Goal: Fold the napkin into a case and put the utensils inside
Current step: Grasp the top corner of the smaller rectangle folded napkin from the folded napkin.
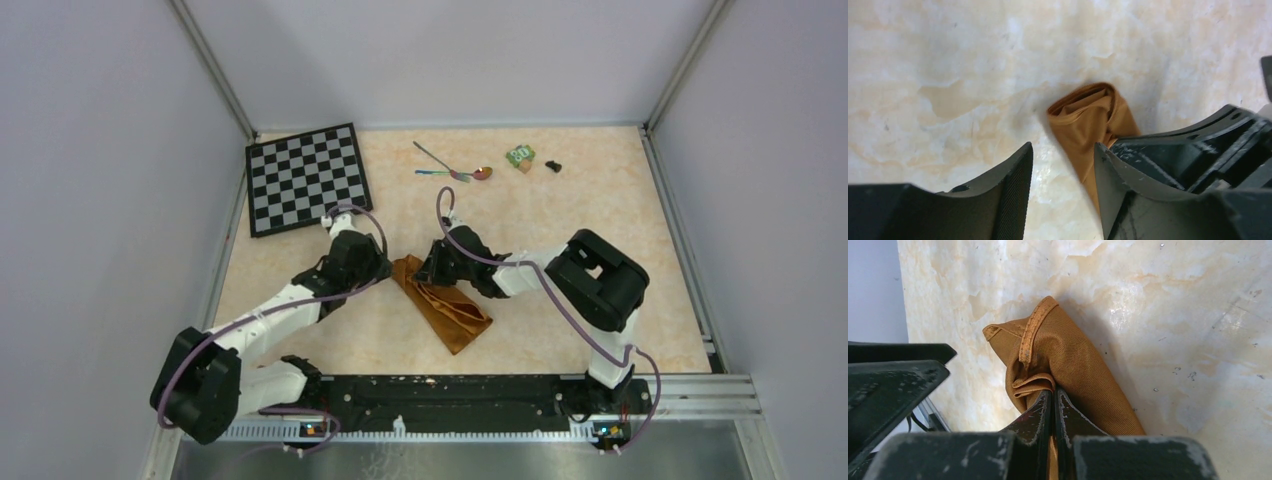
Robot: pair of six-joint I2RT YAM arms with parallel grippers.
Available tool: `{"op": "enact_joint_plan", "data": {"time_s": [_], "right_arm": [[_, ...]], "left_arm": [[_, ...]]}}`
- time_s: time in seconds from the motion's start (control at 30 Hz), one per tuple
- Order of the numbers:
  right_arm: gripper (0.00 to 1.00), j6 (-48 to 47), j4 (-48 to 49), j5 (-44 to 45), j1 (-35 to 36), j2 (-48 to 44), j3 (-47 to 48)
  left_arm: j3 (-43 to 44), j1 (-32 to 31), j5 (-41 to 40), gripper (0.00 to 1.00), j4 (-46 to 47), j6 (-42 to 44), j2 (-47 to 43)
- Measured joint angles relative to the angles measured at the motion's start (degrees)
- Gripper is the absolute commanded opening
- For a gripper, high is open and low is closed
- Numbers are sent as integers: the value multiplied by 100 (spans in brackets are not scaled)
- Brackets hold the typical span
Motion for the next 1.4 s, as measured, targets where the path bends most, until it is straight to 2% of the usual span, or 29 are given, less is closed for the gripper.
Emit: {"op": "enact_joint_plan", "data": {"time_s": [0.17,0.33,0.5,0.63,0.73,0.8,0.83,0.93,1.13,1.4], "right_arm": [[0,-138,-245,63,52,28,129],[0,-103,-315,103,190,31,297],[0,125,-197,105,245,94,358],[0,197,-186,129,251,170,391],[0,160,-188,192,254,173,382],[0,118,-227,243,254,173,376],[0,92,-243,262,256,173,376],[0,20,-271,326,256,173,374],[0,-76,-280,372,260,170,374],[0,-111,-280,372,260,170,374]], "left_arm": [[-474,155,553,28,55,-299,33],[-570,133,1049,26,334,-538,599],[-590,90,1209,26,673,-590,756],[-588,81,1147,37,579,-533,675],[-584,85,925,45,170,-407,264],[-509,109,769,47,-116,-310,-46],[-428,122,697,46,-234,-249,-151],[125,144,560,34,-564,9,-153],[1325,151,498,34,-831,535,684],[1438,114,433,34,-1073,925,1259]]}}
